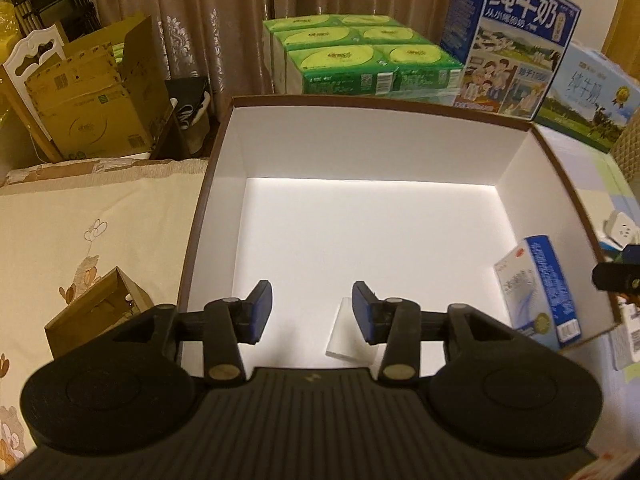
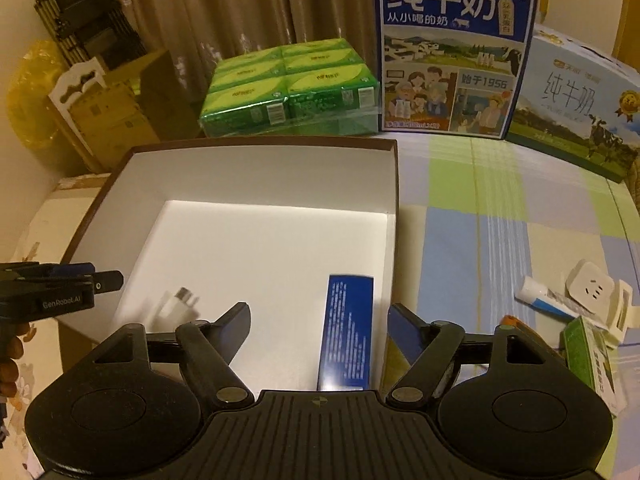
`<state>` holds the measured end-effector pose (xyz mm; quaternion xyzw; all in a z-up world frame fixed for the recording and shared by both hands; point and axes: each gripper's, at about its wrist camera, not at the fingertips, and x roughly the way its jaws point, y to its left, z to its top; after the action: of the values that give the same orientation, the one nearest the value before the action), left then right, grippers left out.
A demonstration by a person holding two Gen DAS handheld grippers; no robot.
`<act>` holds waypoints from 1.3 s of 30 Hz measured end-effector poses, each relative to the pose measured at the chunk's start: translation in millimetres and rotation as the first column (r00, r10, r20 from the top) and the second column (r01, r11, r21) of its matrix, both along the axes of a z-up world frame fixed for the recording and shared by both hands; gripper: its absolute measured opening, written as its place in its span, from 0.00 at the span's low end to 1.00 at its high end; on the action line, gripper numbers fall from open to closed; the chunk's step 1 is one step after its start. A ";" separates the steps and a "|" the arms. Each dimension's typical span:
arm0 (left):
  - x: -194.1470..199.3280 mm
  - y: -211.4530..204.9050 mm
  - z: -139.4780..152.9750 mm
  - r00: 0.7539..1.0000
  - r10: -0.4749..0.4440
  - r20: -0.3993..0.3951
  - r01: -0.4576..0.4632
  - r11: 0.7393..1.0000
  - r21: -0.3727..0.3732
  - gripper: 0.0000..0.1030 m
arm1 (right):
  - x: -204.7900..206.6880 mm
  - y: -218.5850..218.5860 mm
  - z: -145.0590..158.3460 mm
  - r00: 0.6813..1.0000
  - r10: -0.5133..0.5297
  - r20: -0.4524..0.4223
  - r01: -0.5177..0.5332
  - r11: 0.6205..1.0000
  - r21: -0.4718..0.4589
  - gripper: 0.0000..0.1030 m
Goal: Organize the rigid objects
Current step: 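Withdraw both tools from the brown box back toward the pile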
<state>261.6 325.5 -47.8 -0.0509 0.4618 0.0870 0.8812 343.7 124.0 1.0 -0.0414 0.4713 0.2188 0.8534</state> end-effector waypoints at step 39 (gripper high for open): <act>-96.8 -152.2 13.7 0.997 -0.080 -0.021 0.078 0.993 -0.084 0.49 | -101.6 -124.5 21.7 0.999 -0.030 0.011 0.029 0.996 0.084 0.71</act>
<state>164.8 173.4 -34.1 -0.0681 0.4771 0.0335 0.8756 242.1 -0.6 22.6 0.0001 0.4568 0.2253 0.8606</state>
